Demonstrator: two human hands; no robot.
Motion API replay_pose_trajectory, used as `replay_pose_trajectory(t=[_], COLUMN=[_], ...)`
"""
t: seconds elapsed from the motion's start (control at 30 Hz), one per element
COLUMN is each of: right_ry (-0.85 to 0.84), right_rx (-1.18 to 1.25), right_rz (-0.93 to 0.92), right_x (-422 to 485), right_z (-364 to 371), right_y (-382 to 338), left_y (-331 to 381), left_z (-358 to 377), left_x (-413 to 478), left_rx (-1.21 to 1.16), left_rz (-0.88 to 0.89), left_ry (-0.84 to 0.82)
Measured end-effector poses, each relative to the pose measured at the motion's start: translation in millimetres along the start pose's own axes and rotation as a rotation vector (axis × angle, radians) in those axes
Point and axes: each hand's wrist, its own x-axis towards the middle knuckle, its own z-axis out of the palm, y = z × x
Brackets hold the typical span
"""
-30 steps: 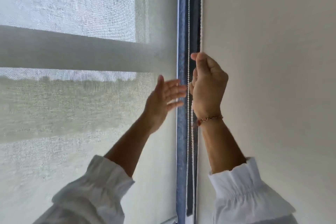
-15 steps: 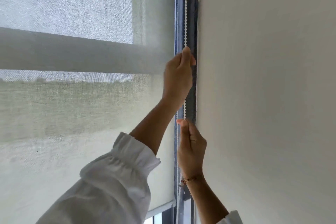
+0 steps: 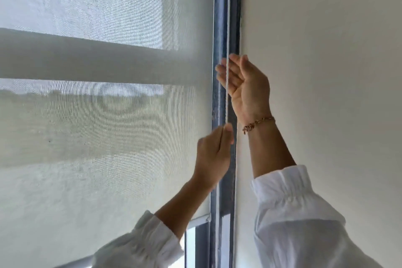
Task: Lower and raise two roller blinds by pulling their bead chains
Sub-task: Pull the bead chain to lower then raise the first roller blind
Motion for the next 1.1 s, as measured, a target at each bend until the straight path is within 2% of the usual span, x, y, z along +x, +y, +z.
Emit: replay_pose_trajectory(t=[0.1,0.17,0.27,0.37,0.5,0.57,0.67,0.83,0.97,1.03,1.1], right_ry=[0.000,0.035,0.171,0.233,0.232,0.232,0.252,0.270,0.318,0.309,0.269], right_rx=[0.014,-0.065,-0.232,-0.305,-0.301,-0.330,-0.446,-0.544,-0.650,-0.650,-0.582], right_rz=[0.043,0.052,-0.051,-0.210,-0.295,-0.324,-0.345,-0.330,-0.319,-0.288,-0.219], right_x=[2,4,3,-4,-11,-16,-31,-69,-100,-113,-119], right_z=[19,25,29,31,27,22,11,-25,-44,-50,-52], right_y=[-11,-15,-9,-6,-9,-6,9,52,79,86,90], left_y=[-21,-31,-37,-41,-40,-32,-7,41,66,69,66], left_z=[3,3,3,1,-10,-17,-27,-33,-21,-14,-7], left_x=[-37,-54,-60,-51,-23,3,51,111,129,129,125], left_rx=[0.042,0.026,-0.059,-0.218,-0.451,-0.523,-0.549,-0.539,-0.604,-0.650,-0.631], left_rz=[-0.025,-0.043,-0.110,-0.314,-0.561,-0.572,-0.482,-0.333,-0.429,-0.505,-0.505], left_ry=[-0.044,-0.063,-0.121,-0.186,-0.226,-0.178,-0.119,-0.200,-0.307,-0.302,-0.236])
